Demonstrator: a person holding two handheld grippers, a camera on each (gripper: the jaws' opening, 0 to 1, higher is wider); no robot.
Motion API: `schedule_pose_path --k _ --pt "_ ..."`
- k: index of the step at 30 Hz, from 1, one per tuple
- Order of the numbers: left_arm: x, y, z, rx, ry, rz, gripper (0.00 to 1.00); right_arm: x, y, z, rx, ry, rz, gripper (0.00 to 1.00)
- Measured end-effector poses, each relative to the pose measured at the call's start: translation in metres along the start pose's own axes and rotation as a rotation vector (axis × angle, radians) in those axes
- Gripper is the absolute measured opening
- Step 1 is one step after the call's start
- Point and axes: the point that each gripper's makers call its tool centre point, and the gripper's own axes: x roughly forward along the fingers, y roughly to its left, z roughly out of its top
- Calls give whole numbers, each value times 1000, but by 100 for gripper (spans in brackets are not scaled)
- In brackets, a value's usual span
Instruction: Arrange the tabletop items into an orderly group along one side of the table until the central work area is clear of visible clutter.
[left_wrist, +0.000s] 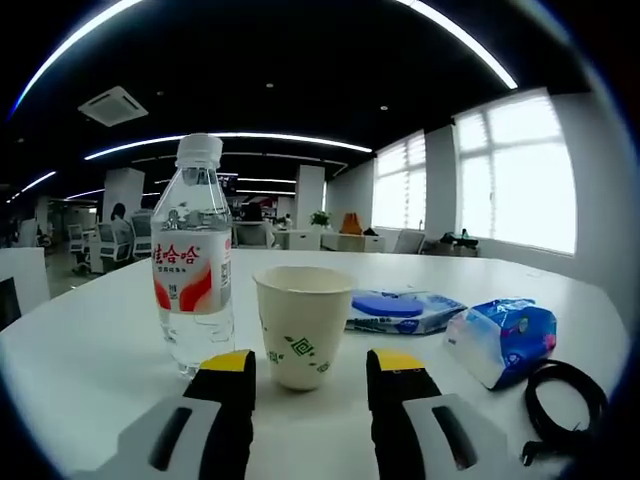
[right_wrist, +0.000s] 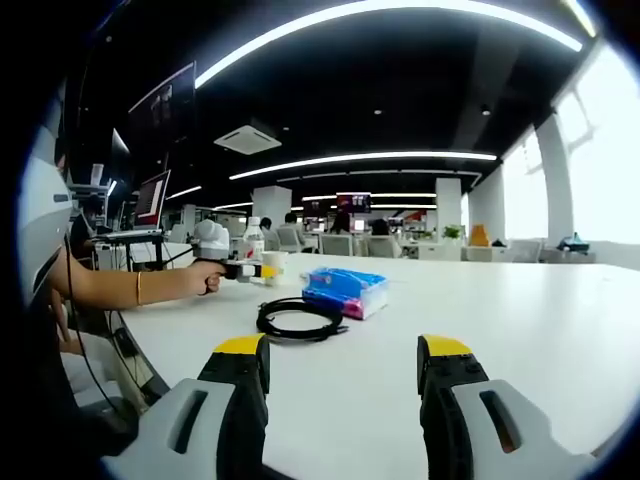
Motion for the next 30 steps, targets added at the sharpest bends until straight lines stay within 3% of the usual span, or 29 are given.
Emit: schedule_pose_path --k 9,16,19,22,30 --pt "-21 -2 -2 1 0 -47 42 5 6 4 -11 -1 26 57" --pt "-34 -13 5 14 -21 -94 40 11 11 9 -18 6 55 54" --pt "-38 -21 8 29 -32 -120 40 13 13 19 -78 -30 67 46" --pt "-39 -30 11 43 -43 -158 37 15 14 26 -83 -48 74 41" --pt "-40 -43 8 31 -25 -213 37 23 11 35 -122 -54 69 39"
